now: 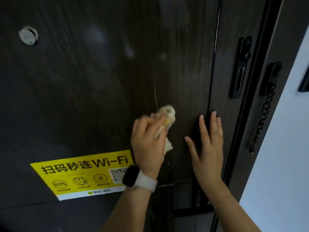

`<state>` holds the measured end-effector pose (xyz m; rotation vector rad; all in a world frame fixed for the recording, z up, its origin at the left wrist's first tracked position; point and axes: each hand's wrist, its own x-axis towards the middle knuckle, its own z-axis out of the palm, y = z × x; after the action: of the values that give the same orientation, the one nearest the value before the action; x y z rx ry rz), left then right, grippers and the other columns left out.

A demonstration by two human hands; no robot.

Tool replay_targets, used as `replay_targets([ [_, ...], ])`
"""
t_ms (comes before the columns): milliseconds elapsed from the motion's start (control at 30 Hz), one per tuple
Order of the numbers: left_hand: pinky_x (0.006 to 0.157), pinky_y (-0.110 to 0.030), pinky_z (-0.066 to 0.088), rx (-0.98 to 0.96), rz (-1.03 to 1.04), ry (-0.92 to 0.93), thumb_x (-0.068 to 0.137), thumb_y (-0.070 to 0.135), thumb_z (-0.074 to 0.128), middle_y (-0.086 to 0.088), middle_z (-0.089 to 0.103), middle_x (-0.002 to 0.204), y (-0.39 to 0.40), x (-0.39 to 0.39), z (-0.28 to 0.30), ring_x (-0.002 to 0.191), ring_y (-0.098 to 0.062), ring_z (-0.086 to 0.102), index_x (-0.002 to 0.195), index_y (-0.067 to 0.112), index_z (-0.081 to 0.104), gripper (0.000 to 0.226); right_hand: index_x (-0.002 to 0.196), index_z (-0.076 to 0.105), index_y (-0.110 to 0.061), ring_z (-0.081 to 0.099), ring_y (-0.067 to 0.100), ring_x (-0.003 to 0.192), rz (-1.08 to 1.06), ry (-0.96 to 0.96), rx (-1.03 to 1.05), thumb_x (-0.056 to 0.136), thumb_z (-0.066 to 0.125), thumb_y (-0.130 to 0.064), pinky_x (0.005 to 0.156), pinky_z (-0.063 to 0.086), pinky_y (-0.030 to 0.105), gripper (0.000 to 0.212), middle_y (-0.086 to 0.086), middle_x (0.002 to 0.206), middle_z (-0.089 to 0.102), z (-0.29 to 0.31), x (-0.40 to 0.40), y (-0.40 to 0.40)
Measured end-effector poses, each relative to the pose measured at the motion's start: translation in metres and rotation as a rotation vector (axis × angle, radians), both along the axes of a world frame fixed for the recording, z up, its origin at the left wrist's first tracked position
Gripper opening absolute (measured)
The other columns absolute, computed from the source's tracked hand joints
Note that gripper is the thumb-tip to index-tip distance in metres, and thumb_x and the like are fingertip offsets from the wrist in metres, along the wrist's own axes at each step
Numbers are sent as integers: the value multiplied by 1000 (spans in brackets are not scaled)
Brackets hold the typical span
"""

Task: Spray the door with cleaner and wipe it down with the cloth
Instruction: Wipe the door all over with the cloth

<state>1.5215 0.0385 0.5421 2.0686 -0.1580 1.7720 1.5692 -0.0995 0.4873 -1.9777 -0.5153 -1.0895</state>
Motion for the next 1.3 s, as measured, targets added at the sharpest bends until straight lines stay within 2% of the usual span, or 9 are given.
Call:
replay_targets([
  [133,76,-26,48,-43,31,-137,80,5,72,-12,60,84,3,12,83,79,-25,58,95,4,75,15,148,35,-16,7,26,150,-8,-25,4,92,66,-28,122,11,35,66,5,161,10,5,3,-3],
  [200,77,-20,47,-63,27,-150,80,5,73,-11,60,86,3,14,94,80,-24,59,96,4,75,17,149,33,-16,6,24,150,20,3,21,90,66,-27,121,7,27,68,3,161,10,4,5,-2],
  [400,75,-21,46,-214,65,21,82,11,66,8,53,92,-15,-6,-34,83,-11,54,101,11,73,21,149,31,-18,7,25,150,62,3,48,93,63,-29,119,4,19,66,4,161,10,1,8,-4],
  [500,77,-13,45,-345,45,69,76,5,73,11,56,91,-24,-10,-55,83,-8,56,101,18,70,28,149,30,-19,7,25,150,81,7,45,92,59,-33,119,4,18,65,4,161,11,1,8,-6],
  [667,76,-4,39,-291,135,-161,76,4,76,-4,56,84,-9,9,46,79,0,49,90,0,75,14,149,30,-20,6,25,150,103,7,59,91,62,-29,120,3,20,66,0,161,8,0,11,-6],
  [800,75,-17,47,-330,70,-286,79,7,76,-2,56,86,-5,17,92,80,-2,54,94,2,75,16,149,27,-22,6,25,150,122,6,67,91,58,-32,120,2,20,67,0,162,7,-1,12,-4],
  [933,75,-7,39,-239,181,-55,78,2,73,-5,56,85,-12,2,4,81,-5,52,94,4,75,16,149,29,-19,7,27,150,124,-9,87,92,57,-32,121,4,24,65,2,161,10,-2,13,-3],
  [1067,67,-8,41,-378,204,178,72,7,73,-2,61,85,-25,-11,-56,75,-16,61,95,16,74,24,149,28,-20,6,26,150,128,-14,74,91,56,-34,121,3,23,65,1,161,9,-2,14,-5],
  [1300,76,-9,42,-304,98,-230,76,-2,77,-3,57,83,-17,15,73,80,7,53,91,1,75,16,148,30,-19,7,25,150,128,-12,82,91,56,-35,121,3,23,64,1,161,10,-4,15,-5],
])
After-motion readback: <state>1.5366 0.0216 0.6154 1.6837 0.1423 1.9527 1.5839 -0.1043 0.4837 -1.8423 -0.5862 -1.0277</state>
